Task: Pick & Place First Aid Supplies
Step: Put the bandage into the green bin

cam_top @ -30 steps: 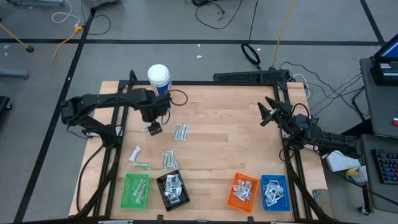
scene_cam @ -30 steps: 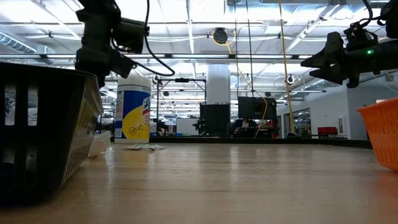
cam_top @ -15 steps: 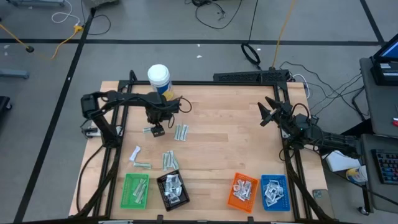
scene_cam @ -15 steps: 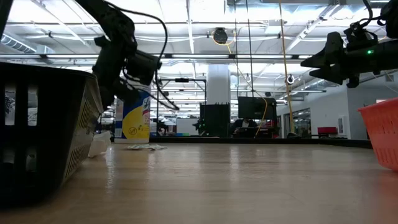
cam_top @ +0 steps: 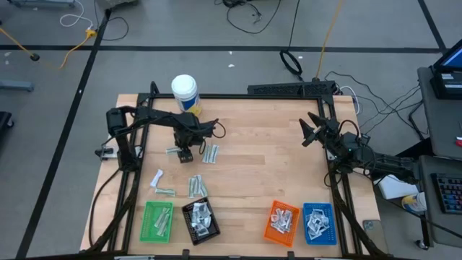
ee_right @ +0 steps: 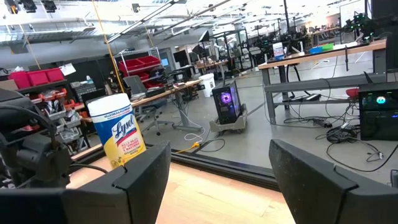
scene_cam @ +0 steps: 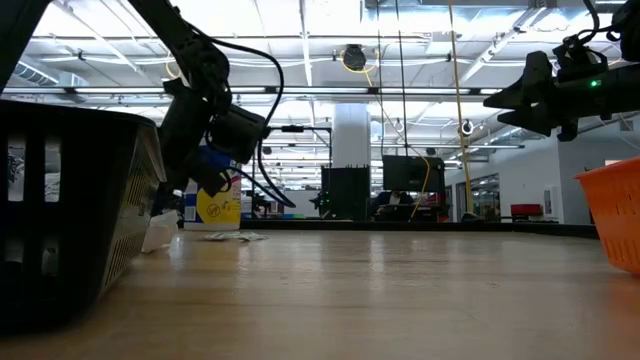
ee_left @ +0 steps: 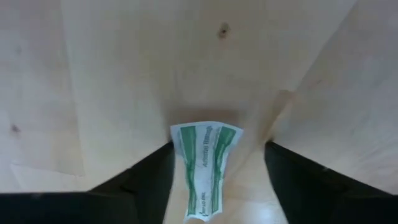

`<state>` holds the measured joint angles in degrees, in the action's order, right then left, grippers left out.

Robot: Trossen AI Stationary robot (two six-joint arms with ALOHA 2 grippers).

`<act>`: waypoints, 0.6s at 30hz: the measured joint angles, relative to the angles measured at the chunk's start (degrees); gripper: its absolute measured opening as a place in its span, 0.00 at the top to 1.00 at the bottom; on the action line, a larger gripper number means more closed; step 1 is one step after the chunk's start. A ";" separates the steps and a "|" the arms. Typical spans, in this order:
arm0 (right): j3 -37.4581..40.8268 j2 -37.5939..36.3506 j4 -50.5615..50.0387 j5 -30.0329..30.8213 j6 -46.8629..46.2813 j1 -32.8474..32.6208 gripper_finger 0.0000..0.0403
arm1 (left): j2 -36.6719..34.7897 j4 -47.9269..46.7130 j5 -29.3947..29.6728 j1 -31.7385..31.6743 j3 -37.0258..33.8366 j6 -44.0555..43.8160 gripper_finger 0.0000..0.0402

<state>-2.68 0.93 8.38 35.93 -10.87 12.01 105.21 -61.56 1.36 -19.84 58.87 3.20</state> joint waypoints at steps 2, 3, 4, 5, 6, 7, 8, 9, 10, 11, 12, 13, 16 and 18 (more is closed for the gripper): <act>0.00 0.01 -0.01 0.00 0.00 0.01 0.34 | 0.06 0.80 -0.21 0.07 -0.02 0.16 0.45; 0.00 0.00 0.00 0.01 0.00 0.01 0.34 | 0.06 1.02 -0.25 0.09 -0.04 0.05 0.50; 0.00 0.00 -0.02 -0.01 0.00 0.00 0.34 | 0.06 1.19 -0.34 0.10 -0.05 -0.29 0.55; 0.00 0.00 0.00 -0.01 0.00 0.00 0.34 | 0.06 1.30 -0.41 0.09 -0.11 -0.46 0.60; -0.02 0.00 0.00 0.01 0.00 0.02 0.34 | 0.07 1.32 -0.39 0.09 -0.11 -0.59 0.65; -0.01 0.00 0.00 0.00 0.01 0.02 0.34 | 0.09 1.33 -0.33 0.11 -0.11 -0.76 0.70; -0.01 0.00 0.00 0.00 0.00 0.00 0.34 | 0.09 1.33 -0.27 0.11 -0.11 -0.94 0.74; 0.00 0.01 0.00 0.01 0.01 0.02 0.34 | 0.09 1.34 -0.22 0.13 -0.11 -1.06 0.79; -0.01 0.00 0.00 0.01 0.00 0.02 0.34 | 0.10 1.33 -0.22 0.13 -0.11 -1.37 0.83; 0.00 0.00 0.00 0.00 0.00 0.01 0.34 | 0.11 1.36 -0.15 0.11 -0.11 -1.77 0.87; -0.01 0.02 0.00 0.01 0.00 0.02 0.34 | 0.11 1.38 -0.04 0.11 -0.11 -2.01 0.91; 0.00 0.00 -0.02 -0.01 0.00 0.02 0.34 | 0.11 1.38 0.02 0.11 -0.11 -2.23 0.95; -0.01 0.00 0.00 0.01 0.00 0.02 0.34 | 0.11 1.43 -0.41 0.07 -0.11 -3.83 0.98; 0.00 0.00 -0.01 0.00 0.00 0.02 0.34 | -0.01 1.33 -0.41 0.09 -0.13 -5.91 0.98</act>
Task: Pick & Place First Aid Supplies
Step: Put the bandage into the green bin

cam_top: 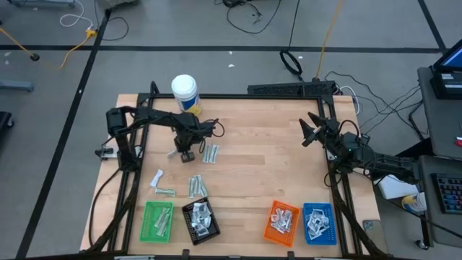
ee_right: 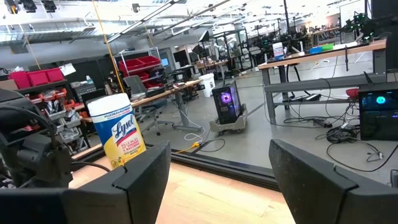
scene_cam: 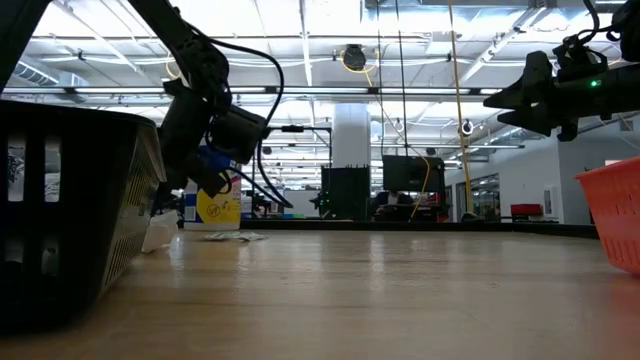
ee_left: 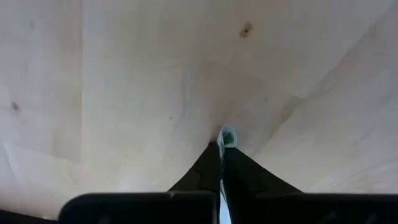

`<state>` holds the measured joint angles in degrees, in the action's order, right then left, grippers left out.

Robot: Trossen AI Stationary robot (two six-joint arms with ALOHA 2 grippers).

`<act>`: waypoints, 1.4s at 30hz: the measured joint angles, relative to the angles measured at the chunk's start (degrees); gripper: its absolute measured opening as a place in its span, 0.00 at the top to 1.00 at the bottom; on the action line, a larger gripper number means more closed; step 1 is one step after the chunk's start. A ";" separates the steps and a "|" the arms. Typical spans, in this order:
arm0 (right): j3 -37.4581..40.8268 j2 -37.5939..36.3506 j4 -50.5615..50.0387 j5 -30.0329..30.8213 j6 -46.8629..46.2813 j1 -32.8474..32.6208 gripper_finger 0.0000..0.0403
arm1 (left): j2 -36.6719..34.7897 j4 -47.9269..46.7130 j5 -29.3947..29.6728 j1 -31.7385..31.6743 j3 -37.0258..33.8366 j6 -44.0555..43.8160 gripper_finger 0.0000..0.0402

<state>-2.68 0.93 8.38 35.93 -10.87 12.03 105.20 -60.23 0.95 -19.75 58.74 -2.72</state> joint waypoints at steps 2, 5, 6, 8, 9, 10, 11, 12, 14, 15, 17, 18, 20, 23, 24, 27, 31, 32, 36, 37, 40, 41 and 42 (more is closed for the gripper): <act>0.00 0.01 0.00 0.00 0.00 0.01 0.34 | -0.70 -0.45 -0.32 -0.38 -0.04 -2.95 0.99; -0.02 0.00 0.01 -0.01 0.00 -0.02 0.34 | -2.97 -1.48 -1.10 -1.32 -0.07 -8.32 0.99; 0.01 0.01 0.01 0.01 0.00 0.00 0.34 | -3.90 -1.88 -1.12 -1.77 0.05 -9.99 0.99; 0.00 0.00 0.00 -0.01 0.00 -0.01 0.34 | -6.12 -3.84 -1.27 -2.60 -0.02 -13.10 0.99; 0.01 0.00 0.00 0.01 0.00 -0.01 0.34 | -7.24 -4.24 -1.27 -2.95 -0.02 -14.92 0.99; 0.00 0.00 0.00 0.01 0.01 0.00 0.34 | -8.43 -4.34 -1.30 -3.14 -0.02 -16.83 0.99; 0.01 0.00 -0.02 0.01 0.00 0.01 0.34 | -9.61 -4.61 -1.51 -3.41 -0.02 -18.67 0.99; 0.01 0.00 -0.01 0.00 0.00 -0.01 0.34 | -10.78 -5.25 -2.16 -3.66 -0.02 -20.38 1.00; 0.01 0.00 0.00 0.01 0.00 0.01 0.34 | -13.20 -6.98 -3.45 -4.13 -0.02 -23.97 0.99; 0.00 0.00 0.00 0.00 0.00 0.00 0.34 | -14.36 -7.34 -4.20 -4.37 -0.02 -26.26 1.00; 0.01 0.02 -0.02 0.01 0.00 0.01 0.34 | -16.87 -8.40 -4.55 -4.77 -0.02 -30.24 1.00; 0.00 0.00 0.00 0.00 0.00 -0.02 0.34 | -18.13 -8.67 -4.99 -4.86 0.03 -32.12 1.00; -0.01 0.00 0.05 0.01 0.00 0.00 0.34 | -20.38 -10.06 -5.01 -5.14 0.07 -35.86 1.00; -0.01 0.01 0.00 -0.01 0.01 0.01 0.34 | -24.04 -11.59 -4.54 -5.42 0.06 -41.31 1.00; -0.01 0.00 0.04 0.01 0.00 -0.01 0.34 | -25.05 -12.19 -4.36 -5.40 0.07 -42.81 1.00; -0.02 0.02 0.03 0.01 0.00 0.01 0.34 | -27.78 -12.76 -4.33 -3.18 -0.88 -48.03 1.00; 0.01 0.01 0.01 0.00 0.00 0.00 0.34 | -30.92 -13.03 -5.50 5.72 -2.85 -57.65 1.00; 0.01 0.01 0.01 0.00 0.00 0.00 0.34 | -31.33 -13.04 -5.80 8.51 -3.23 -60.42 1.00; 0.00 0.01 0.01 0.01 0.00 0.01 0.34 | -32.16 -13.04 -6.79 19.77 -3.50 -72.14 1.00; -0.02 0.02 0.01 -0.01 0.00 0.01 0.34 | -32.14 -12.98 -6.93 22.60 -3.50 -75.14 1.00; 0.00 0.02 0.01 -0.01 0.00 0.00 0.34 | -32.14 -12.51 -7.82 31.33 -3.50 -84.25 1.00; 0.00 0.01 0.01 0.01 0.00 0.01 0.34 | -32.14 -12.27 -8.03 34.25 -3.50 -87.41 1.00; -0.01 0.01 0.01 0.01 0.00 0.01 0.34 | -32.14 -11.84 -8.04 37.20 -3.50 -90.85 1.00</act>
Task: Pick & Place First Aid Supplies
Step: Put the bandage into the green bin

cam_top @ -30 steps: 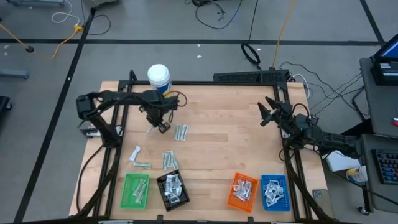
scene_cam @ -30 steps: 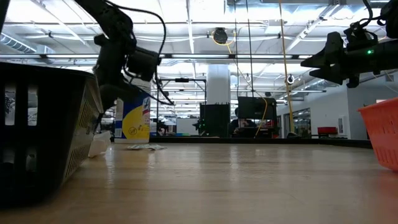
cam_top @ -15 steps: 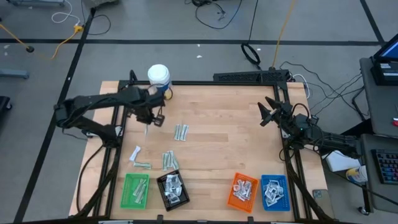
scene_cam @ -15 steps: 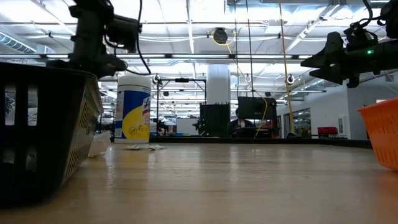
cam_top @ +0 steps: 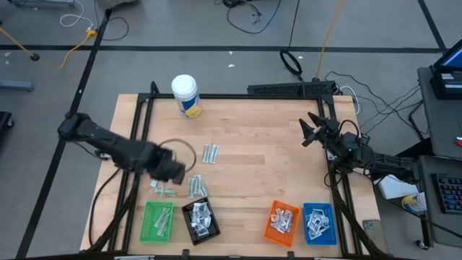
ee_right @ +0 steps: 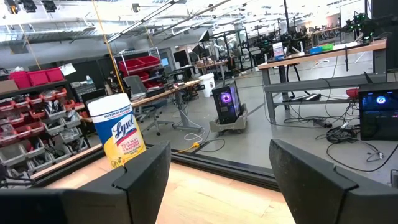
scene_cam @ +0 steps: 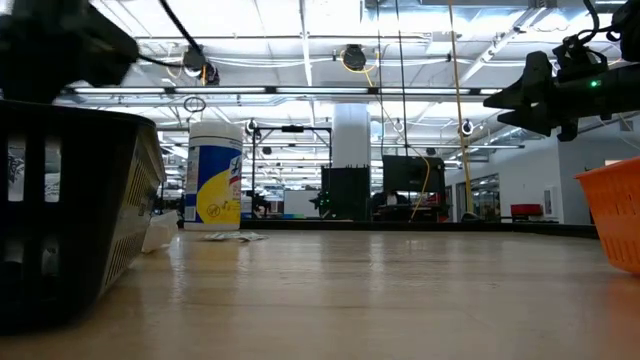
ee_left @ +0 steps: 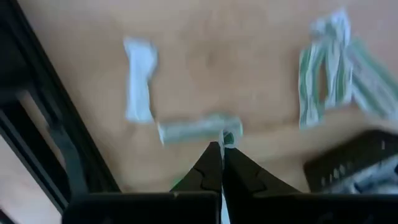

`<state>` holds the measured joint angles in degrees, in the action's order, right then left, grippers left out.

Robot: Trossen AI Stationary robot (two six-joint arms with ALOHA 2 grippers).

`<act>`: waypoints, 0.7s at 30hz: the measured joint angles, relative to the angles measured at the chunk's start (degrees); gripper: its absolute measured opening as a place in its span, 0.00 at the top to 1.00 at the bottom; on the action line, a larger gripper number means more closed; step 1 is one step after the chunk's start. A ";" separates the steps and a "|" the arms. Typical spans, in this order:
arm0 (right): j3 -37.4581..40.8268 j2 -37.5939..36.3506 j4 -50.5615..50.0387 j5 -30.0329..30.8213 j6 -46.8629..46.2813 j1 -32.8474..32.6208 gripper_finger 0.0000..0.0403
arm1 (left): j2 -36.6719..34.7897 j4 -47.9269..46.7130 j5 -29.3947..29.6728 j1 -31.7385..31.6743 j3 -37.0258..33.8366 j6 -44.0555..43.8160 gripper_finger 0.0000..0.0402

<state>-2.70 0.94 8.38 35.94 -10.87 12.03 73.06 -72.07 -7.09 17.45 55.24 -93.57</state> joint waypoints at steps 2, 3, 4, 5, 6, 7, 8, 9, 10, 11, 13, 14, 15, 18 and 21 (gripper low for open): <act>0.00 -0.01 0.00 0.00 0.00 0.00 0.34 | 0.00 1.24 -0.02 5.42 0.00 -6.55 1.00; 0.00 0.01 0.00 0.00 0.00 0.00 0.34 | 0.11 2.12 -0.16 7.92 0.00 -9.38 1.00; 0.00 0.00 0.00 0.00 0.00 0.00 0.34 | 0.47 3.18 -0.21 10.15 0.00 -12.11 1.00; 0.01 -0.01 0.00 0.00 0.00 -0.02 0.34 | 0.90 4.27 -0.24 12.22 0.00 -14.51 1.00; 0.00 -0.01 0.00 0.00 0.00 -0.02 0.34 | 1.42 5.24 -0.27 14.21 0.00 -16.74 1.00; 0.01 0.00 0.00 0.00 0.00 0.00 0.34 | 1.79 6.25 -0.30 16.02 0.00 -18.86 1.00; 0.00 0.00 0.00 0.00 0.00 -0.01 0.34 | 2.13 7.18 -0.42 17.64 0.00 -20.81 1.00; 0.01 -0.01 0.00 -0.02 0.00 -0.01 0.34 | 2.50 8.12 -0.44 19.14 0.00 -22.51 1.00; 0.01 -0.01 0.00 -0.01 0.00 -0.02 0.34 | 2.92 9.12 -0.44 20.47 0.00 -24.10 1.00; 0.00 0.00 0.00 0.00 0.00 -0.01 0.34 | 3.45 9.92 -0.46 21.70 0.00 -25.64 1.00; 0.02 -0.01 0.00 -0.02 0.00 0.00 0.34 | 4.65 11.09 -0.46 23.71 0.26 -28.02 1.00; 0.02 -0.01 0.00 0.00 0.00 0.00 0.34 | 5.24 11.67 -0.45 24.62 0.37 -28.97 1.00; 0.00 0.00 0.00 -0.02 0.01 0.00 0.34 | 5.88 12.41 -0.44 25.54 0.37 -29.78 1.00; 0.00 0.01 0.00 -0.01 0.00 -0.02 0.34 | 8.09 14.54 -0.43 27.89 0.41 -31.92 1.00; 0.00 0.00 0.00 0.00 0.00 -0.01 0.34 | 10.32 16.52 -0.43 29.49 0.42 -33.05 1.00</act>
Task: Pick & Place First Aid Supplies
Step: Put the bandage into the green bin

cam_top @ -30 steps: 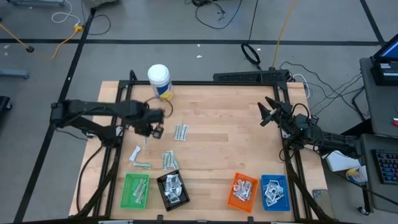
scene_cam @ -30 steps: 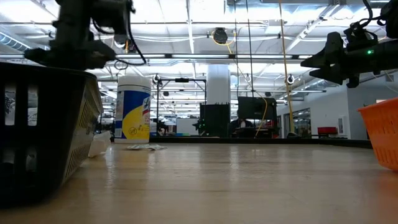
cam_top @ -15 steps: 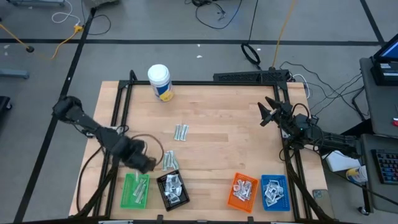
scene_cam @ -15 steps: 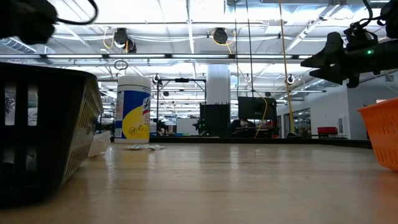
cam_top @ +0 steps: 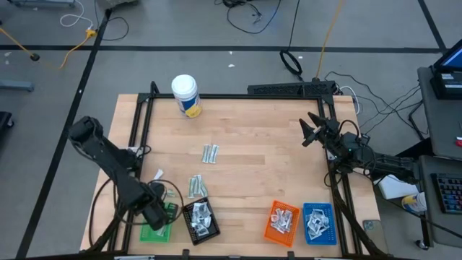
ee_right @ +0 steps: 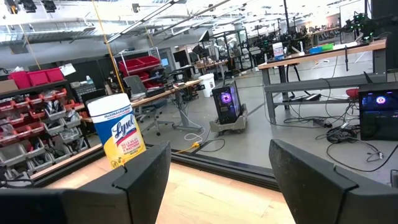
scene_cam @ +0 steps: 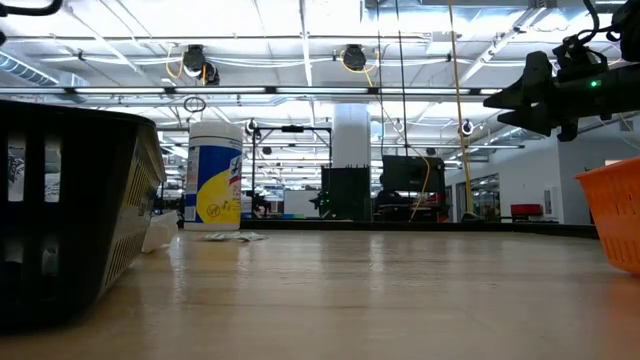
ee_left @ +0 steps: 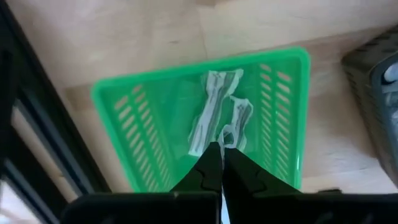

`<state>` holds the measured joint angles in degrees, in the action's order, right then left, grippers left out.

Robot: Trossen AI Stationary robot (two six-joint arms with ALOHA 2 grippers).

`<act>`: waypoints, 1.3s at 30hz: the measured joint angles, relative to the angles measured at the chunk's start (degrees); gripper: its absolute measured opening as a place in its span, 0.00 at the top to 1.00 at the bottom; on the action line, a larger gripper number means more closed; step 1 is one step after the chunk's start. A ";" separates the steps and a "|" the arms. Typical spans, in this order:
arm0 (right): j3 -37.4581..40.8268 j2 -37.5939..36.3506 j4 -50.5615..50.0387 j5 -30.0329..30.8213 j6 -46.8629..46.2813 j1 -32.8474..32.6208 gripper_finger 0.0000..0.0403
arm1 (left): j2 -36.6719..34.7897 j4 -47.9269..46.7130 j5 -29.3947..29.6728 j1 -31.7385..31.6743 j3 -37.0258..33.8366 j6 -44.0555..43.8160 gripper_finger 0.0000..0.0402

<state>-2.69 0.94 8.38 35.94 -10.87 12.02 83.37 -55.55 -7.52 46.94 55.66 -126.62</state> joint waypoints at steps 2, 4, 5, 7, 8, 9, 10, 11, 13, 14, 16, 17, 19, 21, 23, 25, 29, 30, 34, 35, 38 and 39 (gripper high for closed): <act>-0.01 -0.01 0.00 0.00 0.00 0.01 0.34 | 1.38 0.87 0.03 0.67 0.00 -0.54 1.00; -0.01 -0.01 0.00 0.00 0.01 0.00 0.34 | 2.69 1.57 0.02 1.17 0.00 -1.05 1.00; 0.00 0.01 0.00 -0.02 0.00 0.00 0.34 | 3.22 1.81 0.02 1.29 0.00 -1.11 1.00; 0.00 0.00 0.00 -0.02 0.00 0.00 0.34 | 4.04 1.93 -0.02 1.55 0.00 -1.45 0.98; -0.01 -0.01 0.00 -0.01 0.01 0.01 0.34 | 4.25 1.90 -0.29 1.62 0.00 -2.23 0.97; 0.00 0.01 0.00 0.00 0.00 0.00 0.34 | 4.37 1.87 -0.80 1.64 0.00 -3.22 0.95; 0.01 0.01 0.00 -0.02 0.01 0.01 0.34 | 4.37 1.75 -1.24 1.64 0.00 -3.68 0.92; 0.01 -0.01 0.00 0.00 0.00 0.01 0.34 | 4.37 1.58 -1.34 1.64 0.00 -3.86 0.89; 0.01 0.00 0.00 -0.01 0.00 0.01 0.34 | 4.37 1.53 -1.32 1.64 0.00 -3.59 0.81; -0.01 0.01 0.00 0.00 0.00 0.01 0.34 | 4.37 1.57 -1.20 1.64 0.00 -3.45 0.77; 0.00 -0.01 0.00 0.00 0.00 0.01 0.34 | 4.37 1.65 -1.04 1.64 0.00 -3.38 0.67; -0.01 0.00 0.00 0.00 0.01 -0.01 0.34 | 4.37 1.66 -1.06 1.62 0.00 -3.38 0.62; 0.00 -0.01 0.00 0.00 0.00 -0.01 0.34 | 4.37 1.64 -1.08 1.64 0.00 -3.25 0.52; 0.01 0.00 0.00 -0.01 0.00 0.00 0.34 | 4.05 1.44 -1.10 1.55 0.00 -2.55 0.44; 0.00 0.00 0.00 -0.02 0.01 0.01 0.34 | 2.88 0.82 -1.13 1.34 0.01 -2.46 0.38; -0.01 0.01 0.00 0.00 0.00 0.01 0.34 | 1.50 -0.71 -1.18 0.80 0.04 -1.57 0.34; -0.01 -0.01 -0.01 -0.01 0.00 -0.01 0.34 | -0.88 -2.62 -1.28 -1.13 0.04 4.18 0.32; 0.01 -0.01 -0.01 -0.02 0.00 0.01 0.34 | -1.38 -2.55 -1.28 -1.73 0.04 6.14 0.32; -0.01 -0.01 -0.01 -0.02 0.00 -0.01 0.34 | -2.45 -2.15 -1.43 -4.76 0.04 14.24 0.34; -0.01 -0.01 0.00 0.00 0.00 0.01 0.34 | -2.45 -1.84 -1.72 -5.83 0.04 15.70 0.35; 0.01 -0.01 0.00 0.00 0.00 0.00 0.34 | -2.45 -1.09 -2.66 -10.28 0.04 19.58 0.37; -0.01 -0.01 0.00 0.00 0.02 0.00 0.34 | -2.45 -1.12 -2.92 -12.17 0.04 21.06 0.37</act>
<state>-2.70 0.93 8.38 35.94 -10.86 12.03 80.93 -56.68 -10.43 34.77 55.70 -105.56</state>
